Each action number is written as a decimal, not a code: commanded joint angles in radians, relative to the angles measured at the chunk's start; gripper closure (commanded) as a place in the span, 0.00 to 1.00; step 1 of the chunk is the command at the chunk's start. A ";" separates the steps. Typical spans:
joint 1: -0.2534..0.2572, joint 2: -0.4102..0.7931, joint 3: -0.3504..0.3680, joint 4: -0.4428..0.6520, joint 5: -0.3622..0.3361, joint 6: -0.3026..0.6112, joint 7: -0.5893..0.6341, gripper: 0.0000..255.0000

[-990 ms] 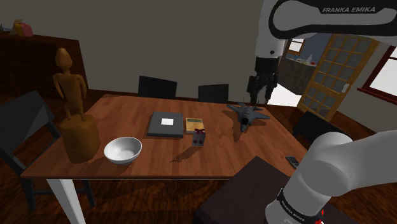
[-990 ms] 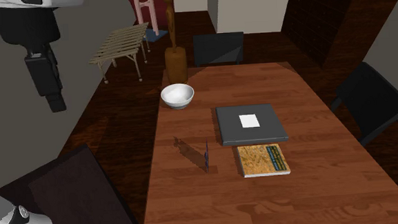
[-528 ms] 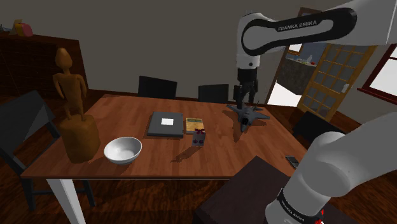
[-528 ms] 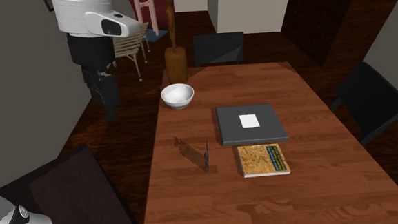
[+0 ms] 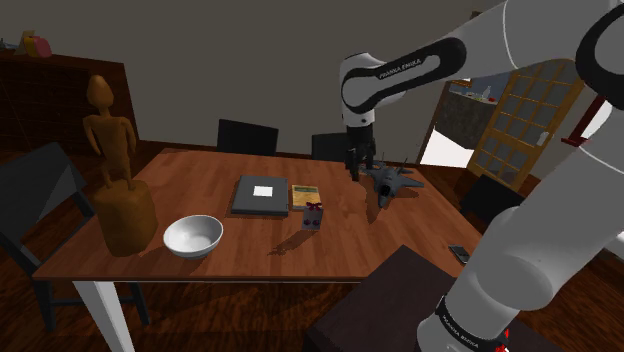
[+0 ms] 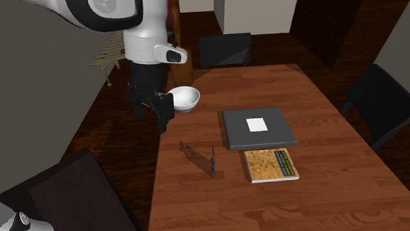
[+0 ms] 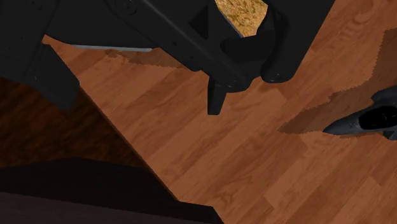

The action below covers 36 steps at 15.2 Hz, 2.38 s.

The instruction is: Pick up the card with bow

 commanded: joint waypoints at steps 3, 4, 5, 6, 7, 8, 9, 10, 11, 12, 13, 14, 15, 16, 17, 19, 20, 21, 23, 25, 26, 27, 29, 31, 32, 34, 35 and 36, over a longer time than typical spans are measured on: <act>0.009 0.173 -0.004 0.080 -0.008 0.068 -0.065 0.00; 0.010 0.215 -0.003 0.103 -0.010 0.081 -0.081 0.00; 0.011 0.257 -0.002 0.127 -0.011 0.093 -0.096 0.00; 0.011 0.298 0.000 0.152 -0.013 0.104 -0.111 0.00; 0.012 0.340 0.002 0.178 -0.015 0.114 -0.126 0.00; 0.012 0.381 0.004 0.205 -0.017 0.122 -0.140 0.00; 0.012 0.423 0.007 0.233 -0.019 0.130 -0.153 0.00; 0.012 0.464 0.010 0.262 -0.022 0.137 -0.167 0.00; 0.012 0.505 0.014 0.292 -0.025 0.143 -0.180 0.00; 0.012 0.546 0.017 0.323 -0.028 0.147 -0.192 0.00; 0.012 0.587 0.021 0.355 -0.031 0.151 -0.205 0.00; 0.012 0.628 0.025 0.388 -0.035 0.153 -0.217 0.00; 0.013 0.669 0.029 0.422 -0.039 0.155 -0.229 0.00; 0.013 0.710 0.032 0.457 -0.043 0.156 -0.241 0.00; 0.014 0.751 0.036 0.493 -0.047 0.155 -0.252 0.00; 0.015 0.833 0.043 0.570 -0.056 0.151 -0.275 0.00; 0.016 0.875 0.047 0.610 -0.061 0.148 -0.287 0.00; 0.018 0.917 0.050 0.652 -0.066 0.143 -0.299 0.00; 0.021 1.003 0.056 0.740 -0.076 0.131 -0.322 0.00; 0.025 1.092 0.062 0.836 -0.085 0.114 -0.347 0.00; 0.027 1.138 0.065 0.888 -0.090 0.103 -0.360 0.00; 0.029 1.172 0.066 0.928 -0.093 0.094 -0.370 0.00; 0.028 1.194 0.066 0.938 -0.093 0.105 -0.366 0.00; 0.027 1.216 0.067 0.950 -0.093 0.115 -0.363 0.00; 0.026 1.228 0.067 0.956 -0.093 0.120 -0.361 0.00; 0.025 1.251 0.067 0.970 -0.092 0.129 -0.358 0.00; 0.025 1.257 0.067 0.974 -0.092 0.132 -0.357 0.00; 0.025 1.258 0.067 0.974 -0.092 0.132 -0.357 0.00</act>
